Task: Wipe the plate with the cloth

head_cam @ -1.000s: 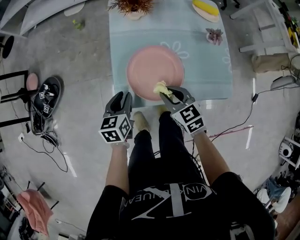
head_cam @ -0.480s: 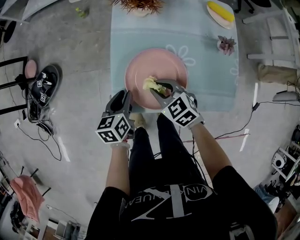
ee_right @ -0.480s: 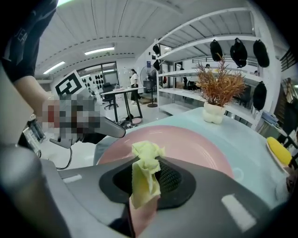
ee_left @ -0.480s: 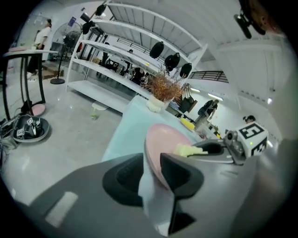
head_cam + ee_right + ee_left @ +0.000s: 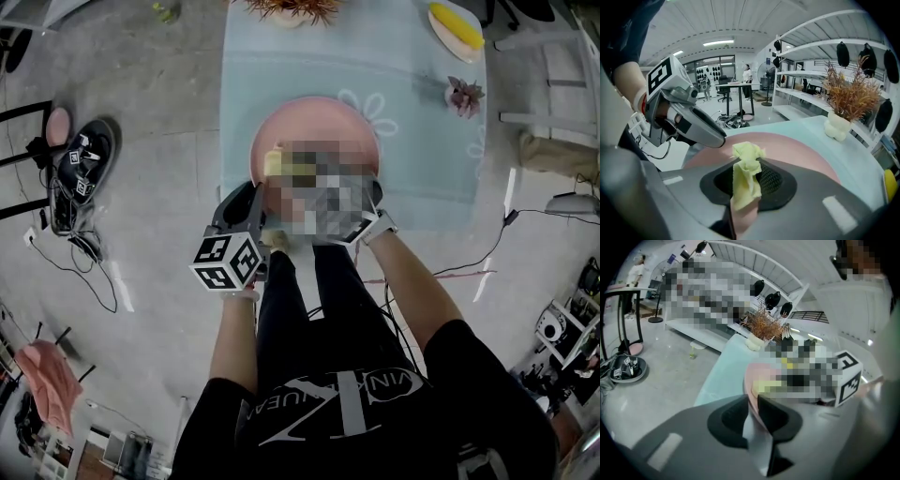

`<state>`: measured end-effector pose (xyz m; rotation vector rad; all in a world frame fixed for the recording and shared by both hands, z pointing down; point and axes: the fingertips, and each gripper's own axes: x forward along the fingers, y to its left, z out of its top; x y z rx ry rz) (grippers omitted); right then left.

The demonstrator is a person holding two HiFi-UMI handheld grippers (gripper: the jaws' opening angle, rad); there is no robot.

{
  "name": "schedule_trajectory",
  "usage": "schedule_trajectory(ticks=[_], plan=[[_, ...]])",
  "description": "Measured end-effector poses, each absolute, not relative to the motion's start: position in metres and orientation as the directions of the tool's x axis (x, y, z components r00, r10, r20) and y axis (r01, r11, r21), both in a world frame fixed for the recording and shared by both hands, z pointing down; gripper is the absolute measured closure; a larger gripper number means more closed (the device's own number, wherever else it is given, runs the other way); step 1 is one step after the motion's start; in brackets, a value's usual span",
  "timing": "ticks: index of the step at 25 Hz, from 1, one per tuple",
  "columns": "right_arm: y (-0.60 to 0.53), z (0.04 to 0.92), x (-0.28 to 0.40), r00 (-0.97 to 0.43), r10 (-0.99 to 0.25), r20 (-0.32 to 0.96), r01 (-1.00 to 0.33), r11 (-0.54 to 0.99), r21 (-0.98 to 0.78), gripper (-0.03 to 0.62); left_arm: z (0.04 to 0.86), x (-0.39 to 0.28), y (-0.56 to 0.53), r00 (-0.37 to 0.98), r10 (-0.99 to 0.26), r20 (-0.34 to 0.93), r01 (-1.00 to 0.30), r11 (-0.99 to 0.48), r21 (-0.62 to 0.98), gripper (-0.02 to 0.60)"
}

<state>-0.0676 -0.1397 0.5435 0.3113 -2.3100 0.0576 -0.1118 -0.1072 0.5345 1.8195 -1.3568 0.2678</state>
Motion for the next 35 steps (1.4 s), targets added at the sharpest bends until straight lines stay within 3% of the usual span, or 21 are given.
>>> schedule_trajectory(ticks=[14, 24, 35], plan=[[-0.196, 0.551, -0.063, -0.558, -0.297, 0.774, -0.191, 0.955, 0.229, 0.510, 0.535, -0.112, -0.108, 0.393, -0.693, 0.605, -0.869, -0.064, 0.491, 0.581], [-0.223, 0.552, -0.011, -0.410, -0.413, 0.813, -0.281, 0.905, 0.319, 0.512, 0.534, -0.113, -0.107, 0.398, -0.695, 0.599, -0.863, -0.062, 0.501, 0.581], [-0.203, 0.554, 0.036, -0.323, -0.428, 0.844, -0.353, 0.882, 0.312, 0.514, 0.535, -0.112, -0.107, 0.409, -0.690, 0.597, -0.857, -0.065, 0.512, 0.581]])
